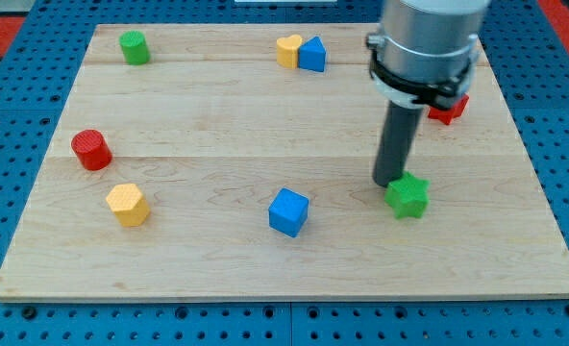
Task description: Separate the blue triangle from the yellow heart
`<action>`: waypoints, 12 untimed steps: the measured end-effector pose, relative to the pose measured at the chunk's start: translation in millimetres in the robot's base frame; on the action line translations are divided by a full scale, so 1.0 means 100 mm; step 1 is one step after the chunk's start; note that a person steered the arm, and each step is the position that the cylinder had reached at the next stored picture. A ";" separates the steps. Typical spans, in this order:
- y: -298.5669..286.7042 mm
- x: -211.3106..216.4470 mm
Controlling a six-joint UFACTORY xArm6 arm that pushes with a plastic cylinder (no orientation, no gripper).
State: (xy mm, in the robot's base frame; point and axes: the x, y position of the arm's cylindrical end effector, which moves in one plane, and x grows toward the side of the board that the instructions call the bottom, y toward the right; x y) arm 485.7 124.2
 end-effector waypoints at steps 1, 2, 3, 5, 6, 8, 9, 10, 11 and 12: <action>0.24 0.26; 0.39 0.48; 0.41 0.45; 0.07 -0.10; -0.01 -0.10; -0.08 -0.31; -0.44 -0.39; -0.83 -0.54; -0.93 -0.83; -1.13 -1.14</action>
State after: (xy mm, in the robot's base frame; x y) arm 371.8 11.3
